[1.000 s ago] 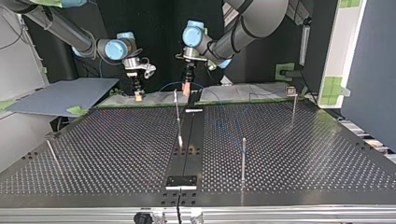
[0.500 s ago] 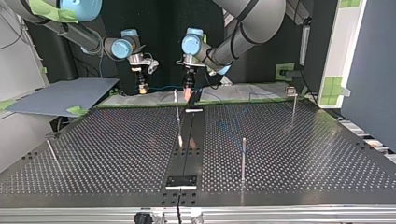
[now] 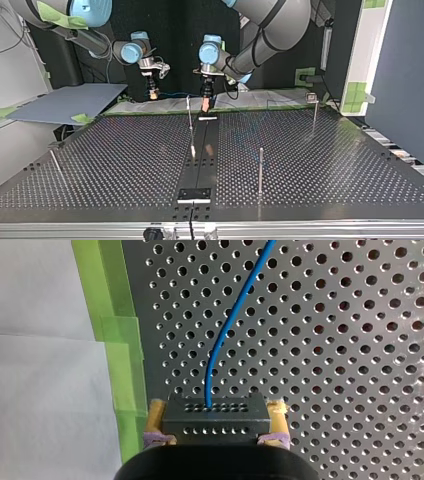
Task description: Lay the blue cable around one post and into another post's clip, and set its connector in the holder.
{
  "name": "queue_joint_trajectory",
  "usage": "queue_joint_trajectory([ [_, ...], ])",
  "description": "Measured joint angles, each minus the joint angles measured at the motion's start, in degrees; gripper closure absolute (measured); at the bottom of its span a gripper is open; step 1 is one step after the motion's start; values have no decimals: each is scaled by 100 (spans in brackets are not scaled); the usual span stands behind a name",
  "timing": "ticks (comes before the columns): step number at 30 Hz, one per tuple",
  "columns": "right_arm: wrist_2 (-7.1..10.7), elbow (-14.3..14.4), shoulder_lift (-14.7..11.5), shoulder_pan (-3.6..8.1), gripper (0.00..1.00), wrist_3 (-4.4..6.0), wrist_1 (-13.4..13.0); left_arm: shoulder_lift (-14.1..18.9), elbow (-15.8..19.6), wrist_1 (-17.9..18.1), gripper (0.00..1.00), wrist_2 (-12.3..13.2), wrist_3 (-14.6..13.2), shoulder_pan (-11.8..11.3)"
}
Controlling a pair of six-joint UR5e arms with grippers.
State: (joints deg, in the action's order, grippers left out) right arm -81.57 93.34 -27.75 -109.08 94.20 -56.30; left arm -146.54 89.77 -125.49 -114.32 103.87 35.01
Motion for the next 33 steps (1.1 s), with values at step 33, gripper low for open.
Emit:
queue_joint_trajectory([
  [33, -342, -716, 1, 32, 100, -206, 588, -246, -343, -393, 93, 243, -107, -122],
])
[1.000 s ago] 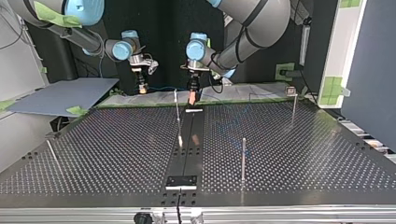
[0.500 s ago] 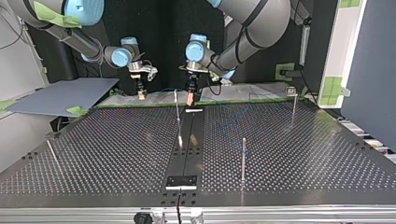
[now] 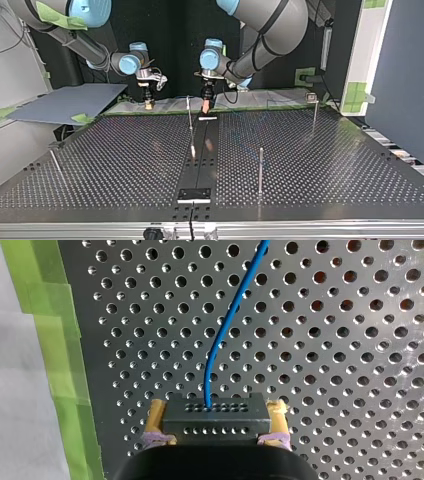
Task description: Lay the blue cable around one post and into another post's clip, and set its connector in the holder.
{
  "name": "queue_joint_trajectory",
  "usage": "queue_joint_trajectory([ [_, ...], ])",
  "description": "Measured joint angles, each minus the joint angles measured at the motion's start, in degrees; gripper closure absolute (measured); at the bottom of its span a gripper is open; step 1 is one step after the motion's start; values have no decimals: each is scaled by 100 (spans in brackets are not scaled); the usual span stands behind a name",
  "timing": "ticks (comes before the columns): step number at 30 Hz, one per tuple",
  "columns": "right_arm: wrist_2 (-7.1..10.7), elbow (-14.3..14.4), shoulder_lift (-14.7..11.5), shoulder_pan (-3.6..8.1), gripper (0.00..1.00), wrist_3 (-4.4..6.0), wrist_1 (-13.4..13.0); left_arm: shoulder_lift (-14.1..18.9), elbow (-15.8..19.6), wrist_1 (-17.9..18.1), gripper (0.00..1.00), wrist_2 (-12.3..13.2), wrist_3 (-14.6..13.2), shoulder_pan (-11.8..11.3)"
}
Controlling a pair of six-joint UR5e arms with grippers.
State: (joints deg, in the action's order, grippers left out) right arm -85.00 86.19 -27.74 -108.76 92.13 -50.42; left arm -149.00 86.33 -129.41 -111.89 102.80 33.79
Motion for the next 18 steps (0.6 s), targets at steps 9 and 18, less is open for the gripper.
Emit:
queue_joint_trajectory([
  [9, 1, -68, 0, 32, 100, -1, 57, -59, -305, -125, 93, 12, 119, 10],
  [18, 1, -207, 0, 88, 100, 4, 169, -62, -386, -134, 93, 153, 255, -22],
])
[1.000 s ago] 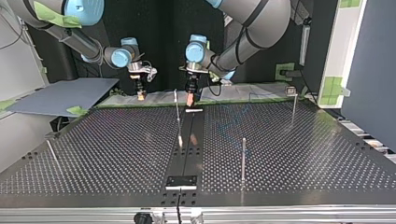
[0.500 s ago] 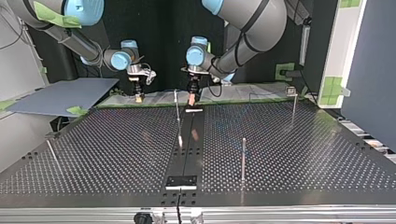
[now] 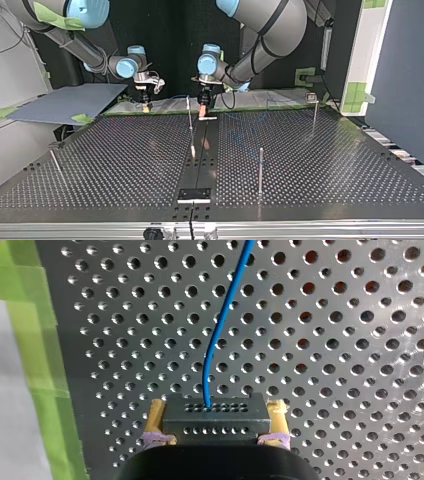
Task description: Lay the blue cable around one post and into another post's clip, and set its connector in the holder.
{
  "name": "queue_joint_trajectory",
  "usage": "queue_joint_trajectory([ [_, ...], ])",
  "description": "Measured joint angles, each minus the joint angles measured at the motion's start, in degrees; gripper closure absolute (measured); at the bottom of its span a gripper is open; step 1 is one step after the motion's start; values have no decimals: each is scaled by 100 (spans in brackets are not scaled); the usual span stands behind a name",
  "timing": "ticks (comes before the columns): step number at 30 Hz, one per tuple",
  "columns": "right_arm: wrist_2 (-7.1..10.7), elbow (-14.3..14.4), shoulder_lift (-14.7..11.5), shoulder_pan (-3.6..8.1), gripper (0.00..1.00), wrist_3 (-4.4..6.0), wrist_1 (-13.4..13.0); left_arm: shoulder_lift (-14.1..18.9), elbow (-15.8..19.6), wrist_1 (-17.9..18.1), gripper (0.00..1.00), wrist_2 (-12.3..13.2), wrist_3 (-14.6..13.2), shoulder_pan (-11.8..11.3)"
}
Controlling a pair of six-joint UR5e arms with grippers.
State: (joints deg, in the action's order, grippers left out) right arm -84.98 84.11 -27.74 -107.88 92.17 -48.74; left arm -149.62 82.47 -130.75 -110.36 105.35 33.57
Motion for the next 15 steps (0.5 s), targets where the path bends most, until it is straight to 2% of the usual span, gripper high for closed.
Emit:
queue_joint_trajectory([
  [9, -8, -300, 0, 90, 100, 0, 282, 0, -52, -10, 95, 40, 26, -39],
  [15, -18, -438, 0, 204, 100, 38, 413, 0, -64, -13, 95, 86, 16, -67],
])
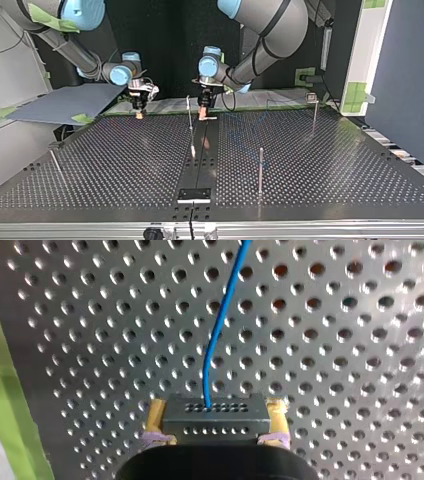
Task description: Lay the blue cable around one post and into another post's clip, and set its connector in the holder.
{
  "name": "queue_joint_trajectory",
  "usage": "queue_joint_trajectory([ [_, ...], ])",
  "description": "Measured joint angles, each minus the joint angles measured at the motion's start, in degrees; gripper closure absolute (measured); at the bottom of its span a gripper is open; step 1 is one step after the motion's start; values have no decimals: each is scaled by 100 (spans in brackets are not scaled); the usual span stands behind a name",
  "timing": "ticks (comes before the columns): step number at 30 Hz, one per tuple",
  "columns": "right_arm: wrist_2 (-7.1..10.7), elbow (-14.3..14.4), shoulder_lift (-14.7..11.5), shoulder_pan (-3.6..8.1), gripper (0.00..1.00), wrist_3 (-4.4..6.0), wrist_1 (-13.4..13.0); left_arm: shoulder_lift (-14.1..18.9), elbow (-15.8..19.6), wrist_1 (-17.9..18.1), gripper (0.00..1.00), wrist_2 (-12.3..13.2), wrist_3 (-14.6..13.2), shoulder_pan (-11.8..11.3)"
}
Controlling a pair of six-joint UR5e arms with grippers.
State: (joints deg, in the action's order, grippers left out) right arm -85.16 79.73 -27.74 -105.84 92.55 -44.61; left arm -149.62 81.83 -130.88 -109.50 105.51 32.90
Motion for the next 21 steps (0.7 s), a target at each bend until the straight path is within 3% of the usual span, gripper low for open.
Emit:
queue_joint_trajectory([
  [4, -1, -15, 0, 73, 100, 15, 22, 0, -1, 0, 95, 6, -11, -21],
  [7, -1, -17, 1, 94, 100, 11, 38, 0, -1, -21, 91, 9, -25, -28],
  [8, -1, -16, 1, 97, 100, 8, 44, 0, 1, -37, 84, 8, -33, -30],
  [9, -1, -16, 1, 99, 100, 4, 50, 0, 1, -55, 61, 8, -40, -31],
  [10, -1, -16, 1, 98, 100, -5, 62, 0, 1, -81, 61, 6, -55, -31],
  [12, -2, -16, 1, 97, 100, -20, 85, 0, 0, -134, 25, -6, -98, -29],
  [13, -5, -15, 0, 95, 100, -29, 102, 3, 1, -179, 25, -23, -137, -23],
  [14, -6, -15, 0, 91, 100, -36, 113, 5, 2, -215, 1, -41, -170, -18],
  [21, 0, -14, 5, 71, 100, -82, 166, 50, 17, -573, 1, -49, -524, 35],
])
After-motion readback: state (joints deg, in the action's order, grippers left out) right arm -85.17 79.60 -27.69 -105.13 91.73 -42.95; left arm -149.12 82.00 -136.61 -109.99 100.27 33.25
